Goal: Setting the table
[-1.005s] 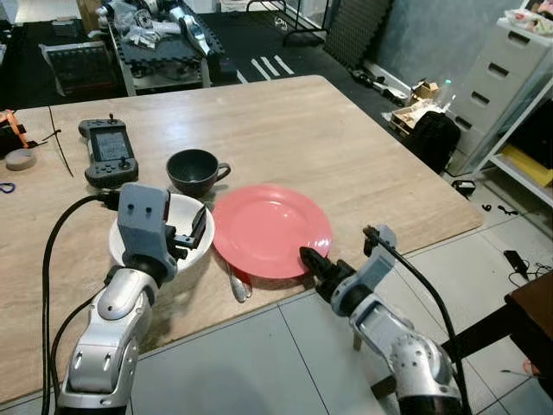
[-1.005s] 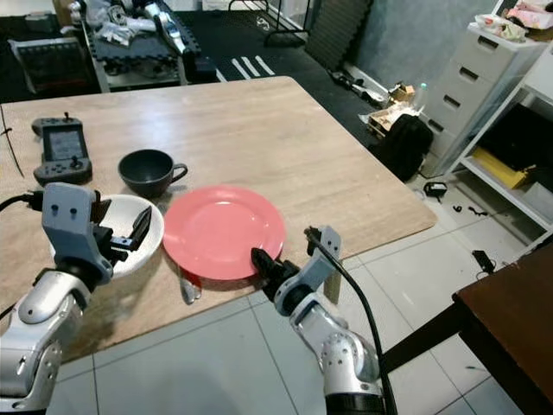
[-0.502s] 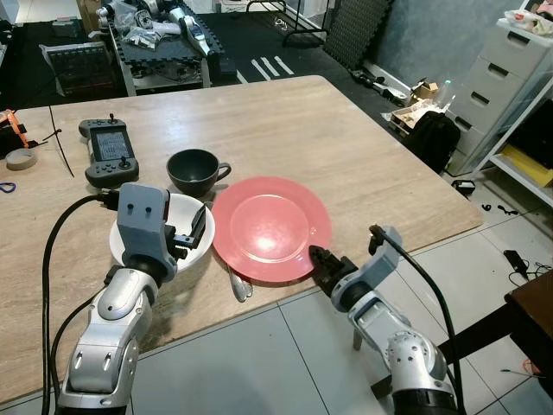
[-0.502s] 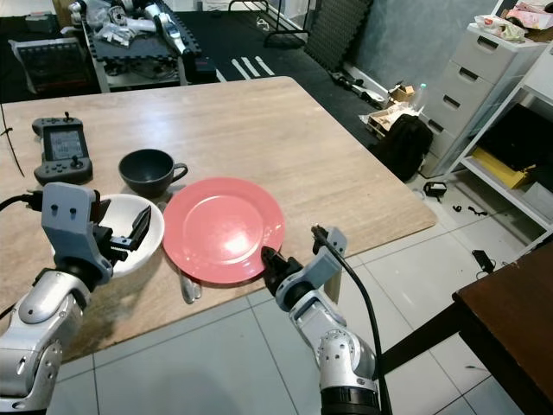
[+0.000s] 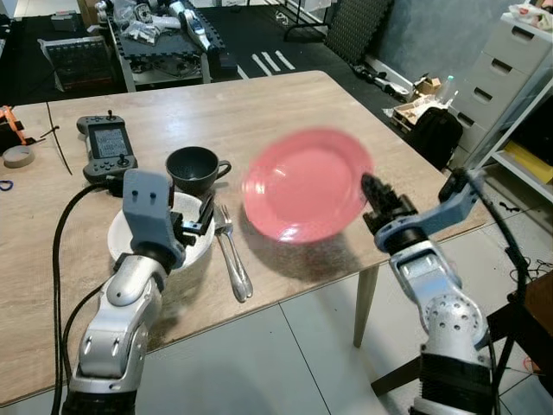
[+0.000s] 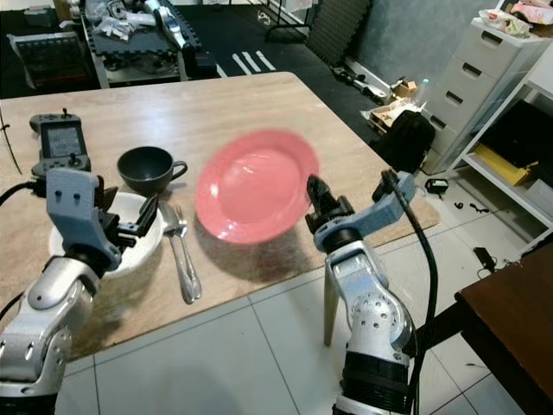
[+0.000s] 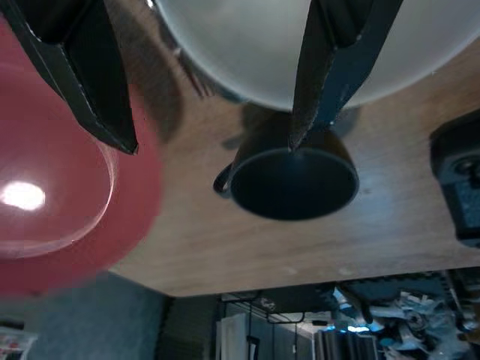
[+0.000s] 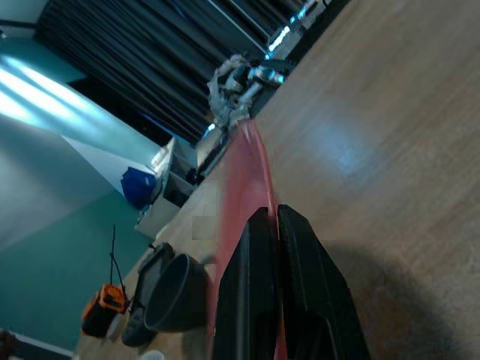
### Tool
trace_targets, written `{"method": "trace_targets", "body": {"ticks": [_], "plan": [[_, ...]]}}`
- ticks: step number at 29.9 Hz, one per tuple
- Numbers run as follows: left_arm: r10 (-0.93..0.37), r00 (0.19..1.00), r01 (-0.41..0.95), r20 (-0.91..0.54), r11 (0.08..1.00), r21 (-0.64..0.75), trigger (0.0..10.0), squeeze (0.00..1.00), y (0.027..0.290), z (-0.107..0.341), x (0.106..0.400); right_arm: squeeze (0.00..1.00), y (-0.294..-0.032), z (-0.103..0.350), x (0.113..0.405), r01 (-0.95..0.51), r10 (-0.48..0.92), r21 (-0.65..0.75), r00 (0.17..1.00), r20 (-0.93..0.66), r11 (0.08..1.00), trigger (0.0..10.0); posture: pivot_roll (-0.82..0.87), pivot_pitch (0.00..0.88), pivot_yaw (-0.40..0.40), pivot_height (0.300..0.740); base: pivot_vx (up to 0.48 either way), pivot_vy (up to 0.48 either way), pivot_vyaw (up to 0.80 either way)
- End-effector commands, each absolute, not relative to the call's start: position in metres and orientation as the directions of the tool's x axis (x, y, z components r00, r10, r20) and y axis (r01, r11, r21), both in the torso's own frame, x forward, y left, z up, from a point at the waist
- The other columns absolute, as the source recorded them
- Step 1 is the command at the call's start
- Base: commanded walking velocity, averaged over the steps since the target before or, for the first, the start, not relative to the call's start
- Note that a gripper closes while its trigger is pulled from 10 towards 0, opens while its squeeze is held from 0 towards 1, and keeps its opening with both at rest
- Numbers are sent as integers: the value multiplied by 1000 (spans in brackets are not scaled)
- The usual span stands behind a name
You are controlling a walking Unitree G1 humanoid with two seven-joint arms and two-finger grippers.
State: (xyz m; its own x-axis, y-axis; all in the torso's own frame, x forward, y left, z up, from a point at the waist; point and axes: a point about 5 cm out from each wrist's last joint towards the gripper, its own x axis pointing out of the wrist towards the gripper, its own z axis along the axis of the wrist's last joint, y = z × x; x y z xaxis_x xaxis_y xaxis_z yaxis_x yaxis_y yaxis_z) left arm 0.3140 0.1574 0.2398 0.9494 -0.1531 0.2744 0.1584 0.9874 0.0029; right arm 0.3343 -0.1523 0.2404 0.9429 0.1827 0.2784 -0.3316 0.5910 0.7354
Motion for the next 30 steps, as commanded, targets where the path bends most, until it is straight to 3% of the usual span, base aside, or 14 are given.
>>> {"method": "trace_targets", "body": {"ticks": [1,6,10,16,17,18,30], "plan": [[-159,951,173,267,984,-31,10000,0,158,242,315,0,-153,233,332,-317,196,743,949,249,590,10000,49,162,5,740,0,0,0],[-171,943,194,284,979,-56,10000,0,158,250,316,0,-152,228,332,-296,188,773,955,230,560,10000,53,156,7,740,0,0,0],[-175,946,196,274,979,-49,10000,0,159,248,316,0,-153,215,335,-253,213,684,966,145,684,10000,52,156,8,740,0,0,0],[-180,947,194,268,981,-27,10000,0,157,245,313,0,-171,198,338,-151,143,663,987,67,733,10000,57,154,5,740,0,0,0],[-179,948,193,264,981,-29,10000,0,157,244,313,365,-176,194,339,-119,120,642,992,42,757,10000,55,156,5,740,0,0,0],[-177,950,192,259,981,-33,10000,0,157,243,313,1000,-181,188,340,-83,97,625,995,12,776,10000,54,158,5,740,0,0,0],[-184,952,197,244,980,-28,10000,0,156,240,311,1000,-198,173,344,30,10,643,998,-59,765,10000,61,167,2,740,0,0,0]]}}
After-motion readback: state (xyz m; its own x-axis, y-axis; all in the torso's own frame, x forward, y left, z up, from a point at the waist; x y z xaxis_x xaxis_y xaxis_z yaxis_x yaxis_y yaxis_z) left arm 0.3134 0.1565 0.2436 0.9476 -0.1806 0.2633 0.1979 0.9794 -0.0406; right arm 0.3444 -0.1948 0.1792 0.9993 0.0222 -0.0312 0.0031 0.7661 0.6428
